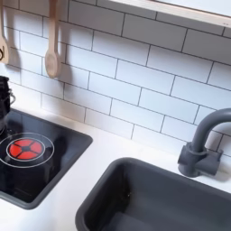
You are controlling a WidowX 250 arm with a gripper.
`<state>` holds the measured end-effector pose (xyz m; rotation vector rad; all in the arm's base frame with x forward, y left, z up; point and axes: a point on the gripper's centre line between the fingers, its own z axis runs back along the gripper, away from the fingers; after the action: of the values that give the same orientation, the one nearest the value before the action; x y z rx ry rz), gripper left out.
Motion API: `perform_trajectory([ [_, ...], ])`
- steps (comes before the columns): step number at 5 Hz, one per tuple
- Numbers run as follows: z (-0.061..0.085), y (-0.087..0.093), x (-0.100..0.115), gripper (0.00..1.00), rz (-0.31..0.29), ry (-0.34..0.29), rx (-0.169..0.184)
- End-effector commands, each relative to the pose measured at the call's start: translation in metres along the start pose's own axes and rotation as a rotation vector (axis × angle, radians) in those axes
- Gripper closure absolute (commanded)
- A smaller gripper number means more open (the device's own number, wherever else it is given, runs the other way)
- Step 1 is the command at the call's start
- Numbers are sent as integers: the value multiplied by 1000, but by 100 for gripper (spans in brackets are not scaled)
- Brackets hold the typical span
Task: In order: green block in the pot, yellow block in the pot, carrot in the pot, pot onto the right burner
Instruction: 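Slide the pot onto the right burner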
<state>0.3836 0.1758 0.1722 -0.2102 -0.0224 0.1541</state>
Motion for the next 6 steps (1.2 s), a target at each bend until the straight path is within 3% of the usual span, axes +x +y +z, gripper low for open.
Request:
perform_trajectory([
  [1,-14,-5,-7,23,-11,10,22],
  [2,-6,-12,-3,100,-24,-15,37],
  [3,-12,-9,-7,100,-12,-2,30],
  [6,-16,-22,-4,100,-57,14,41],
])
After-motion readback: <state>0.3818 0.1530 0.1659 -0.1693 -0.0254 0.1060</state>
